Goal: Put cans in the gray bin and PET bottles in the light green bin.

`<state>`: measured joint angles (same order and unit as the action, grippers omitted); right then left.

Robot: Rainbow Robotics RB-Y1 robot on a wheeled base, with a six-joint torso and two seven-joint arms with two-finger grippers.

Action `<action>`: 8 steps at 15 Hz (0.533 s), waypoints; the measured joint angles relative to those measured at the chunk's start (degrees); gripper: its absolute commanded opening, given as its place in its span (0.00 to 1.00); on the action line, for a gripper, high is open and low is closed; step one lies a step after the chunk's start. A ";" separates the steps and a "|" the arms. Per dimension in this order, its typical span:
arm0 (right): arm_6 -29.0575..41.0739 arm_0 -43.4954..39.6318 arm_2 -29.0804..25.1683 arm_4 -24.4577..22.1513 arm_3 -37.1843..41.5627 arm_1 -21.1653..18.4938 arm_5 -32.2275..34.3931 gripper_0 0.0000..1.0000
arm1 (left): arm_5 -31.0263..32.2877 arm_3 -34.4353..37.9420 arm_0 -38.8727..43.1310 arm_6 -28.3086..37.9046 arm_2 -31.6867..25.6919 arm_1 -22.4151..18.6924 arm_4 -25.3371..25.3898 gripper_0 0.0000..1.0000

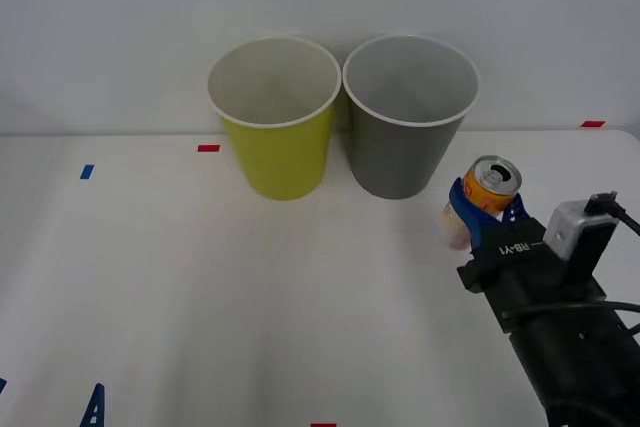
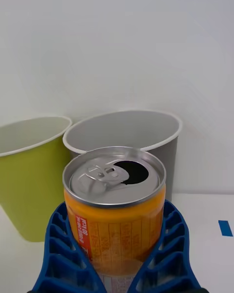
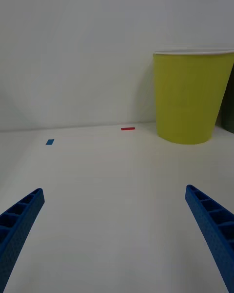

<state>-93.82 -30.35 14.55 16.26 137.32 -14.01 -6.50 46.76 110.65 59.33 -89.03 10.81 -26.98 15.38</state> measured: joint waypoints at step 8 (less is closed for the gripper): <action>4.01 7.81 -3.03 -5.09 7.03 5.27 -18.75 0.00 | 0.00 0.00 0.00 0.00 0.00 0.00 0.00 1.00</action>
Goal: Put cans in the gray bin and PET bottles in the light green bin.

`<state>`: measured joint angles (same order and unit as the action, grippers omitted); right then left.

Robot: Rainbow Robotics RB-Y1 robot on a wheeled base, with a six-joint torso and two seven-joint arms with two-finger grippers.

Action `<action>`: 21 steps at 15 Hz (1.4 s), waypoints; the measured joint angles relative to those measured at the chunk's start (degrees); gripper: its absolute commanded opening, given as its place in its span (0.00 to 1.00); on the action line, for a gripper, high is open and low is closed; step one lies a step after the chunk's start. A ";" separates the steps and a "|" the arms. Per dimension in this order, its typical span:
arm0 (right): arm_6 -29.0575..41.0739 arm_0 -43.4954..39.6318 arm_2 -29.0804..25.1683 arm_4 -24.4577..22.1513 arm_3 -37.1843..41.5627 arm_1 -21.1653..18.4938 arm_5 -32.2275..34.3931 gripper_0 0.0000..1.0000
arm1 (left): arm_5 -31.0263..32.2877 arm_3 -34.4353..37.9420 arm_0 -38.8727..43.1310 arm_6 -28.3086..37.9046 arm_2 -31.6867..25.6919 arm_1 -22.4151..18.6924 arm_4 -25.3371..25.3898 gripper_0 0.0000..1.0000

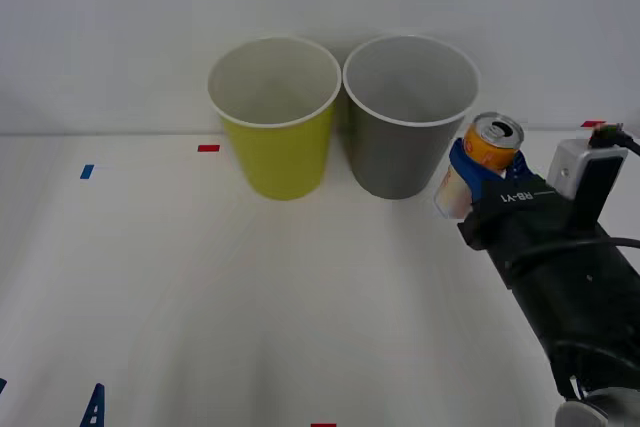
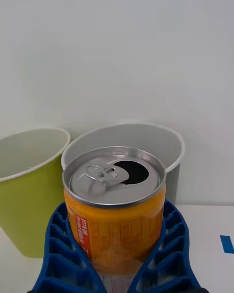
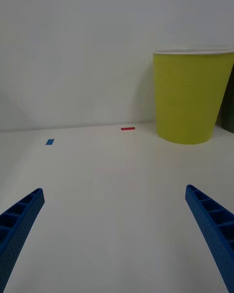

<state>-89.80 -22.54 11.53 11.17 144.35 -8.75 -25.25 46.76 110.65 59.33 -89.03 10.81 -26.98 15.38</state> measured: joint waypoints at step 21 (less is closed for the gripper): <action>27.72 48.03 5.79 -28.05 -1.74 -0.74 -47.14 0.00 | 0.00 0.00 0.00 0.00 0.00 0.00 0.00 1.00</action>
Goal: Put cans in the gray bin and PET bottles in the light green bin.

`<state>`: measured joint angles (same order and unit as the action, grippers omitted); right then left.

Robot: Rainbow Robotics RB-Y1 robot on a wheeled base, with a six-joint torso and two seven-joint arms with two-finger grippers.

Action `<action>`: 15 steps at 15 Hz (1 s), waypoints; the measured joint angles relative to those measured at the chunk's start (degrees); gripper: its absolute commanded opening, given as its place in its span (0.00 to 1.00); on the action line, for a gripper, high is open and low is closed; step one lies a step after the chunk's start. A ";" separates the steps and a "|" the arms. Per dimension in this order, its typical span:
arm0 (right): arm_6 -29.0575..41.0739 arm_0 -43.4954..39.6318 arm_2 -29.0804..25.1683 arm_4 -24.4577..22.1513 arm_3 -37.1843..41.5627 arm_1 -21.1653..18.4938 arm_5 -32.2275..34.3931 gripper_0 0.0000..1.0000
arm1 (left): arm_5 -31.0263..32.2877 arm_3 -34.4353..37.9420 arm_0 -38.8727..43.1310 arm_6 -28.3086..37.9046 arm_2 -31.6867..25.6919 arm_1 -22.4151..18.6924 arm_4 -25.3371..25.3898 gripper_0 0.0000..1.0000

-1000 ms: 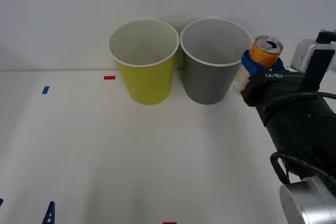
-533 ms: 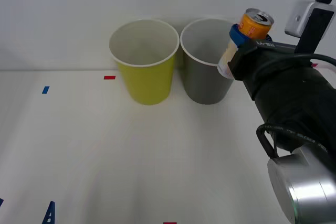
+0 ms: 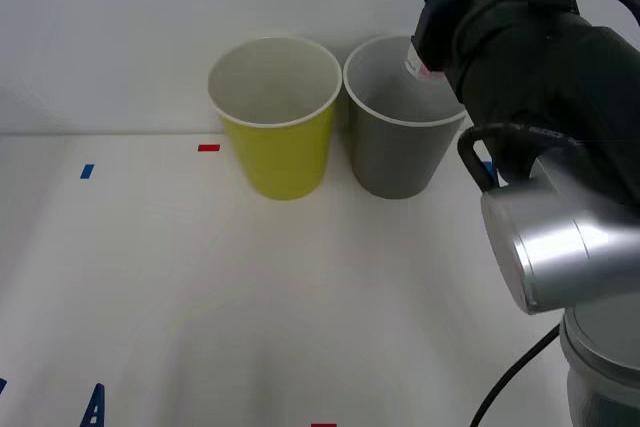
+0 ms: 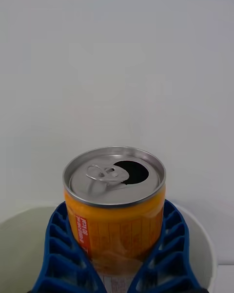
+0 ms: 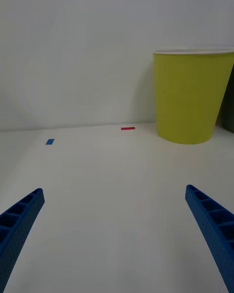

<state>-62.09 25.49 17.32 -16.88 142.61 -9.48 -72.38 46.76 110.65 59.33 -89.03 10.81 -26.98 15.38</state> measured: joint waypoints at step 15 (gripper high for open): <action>0.35 8.61 -6.49 3.38 -27.52 0.25 22.47 0.00 | 0.00 0.00 0.00 0.00 0.00 0.00 0.00 1.00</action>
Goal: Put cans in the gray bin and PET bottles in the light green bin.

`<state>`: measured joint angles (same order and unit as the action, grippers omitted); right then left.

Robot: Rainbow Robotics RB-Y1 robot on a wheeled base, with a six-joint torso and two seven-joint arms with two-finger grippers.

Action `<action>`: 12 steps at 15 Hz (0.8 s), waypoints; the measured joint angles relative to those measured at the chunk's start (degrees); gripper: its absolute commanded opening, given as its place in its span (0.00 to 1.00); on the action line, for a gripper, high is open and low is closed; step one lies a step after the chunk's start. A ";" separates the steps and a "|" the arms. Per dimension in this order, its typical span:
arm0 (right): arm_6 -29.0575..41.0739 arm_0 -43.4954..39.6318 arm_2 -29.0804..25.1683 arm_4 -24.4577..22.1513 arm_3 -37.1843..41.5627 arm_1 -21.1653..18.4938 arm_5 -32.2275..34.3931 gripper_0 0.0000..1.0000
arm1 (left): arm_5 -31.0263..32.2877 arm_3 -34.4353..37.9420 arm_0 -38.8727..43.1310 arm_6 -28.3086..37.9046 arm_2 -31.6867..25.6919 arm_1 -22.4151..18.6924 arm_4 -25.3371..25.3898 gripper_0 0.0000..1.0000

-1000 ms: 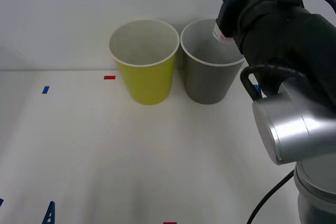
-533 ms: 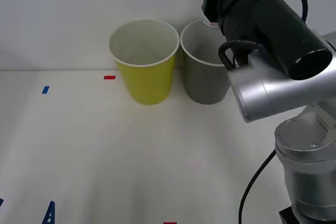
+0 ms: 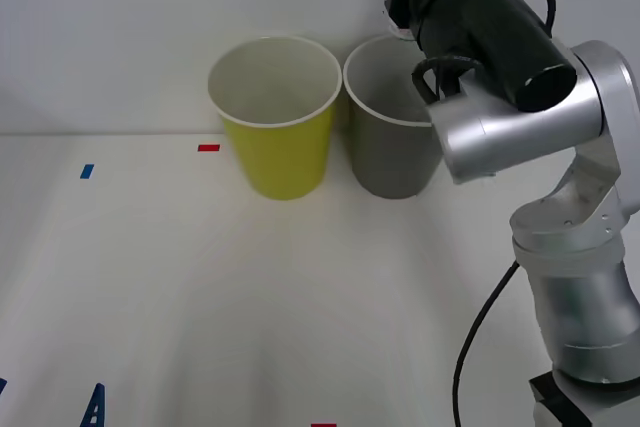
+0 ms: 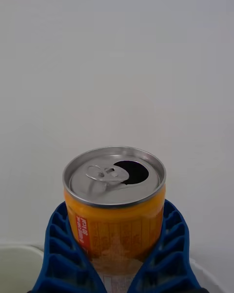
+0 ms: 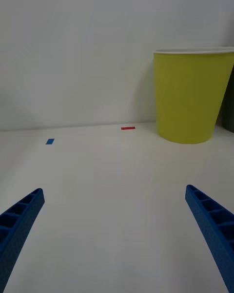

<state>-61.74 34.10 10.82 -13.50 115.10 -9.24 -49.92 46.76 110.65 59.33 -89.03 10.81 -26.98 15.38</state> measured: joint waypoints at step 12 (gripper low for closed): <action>-0.07 -0.05 -1.32 0.71 -0.40 -3.69 0.25 1.00 | 0.00 0.00 0.00 0.00 0.00 0.00 0.00 1.00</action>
<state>-61.81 34.05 9.51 -12.79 114.70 -12.92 -49.67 46.76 110.65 59.33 -89.03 10.81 -26.98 15.38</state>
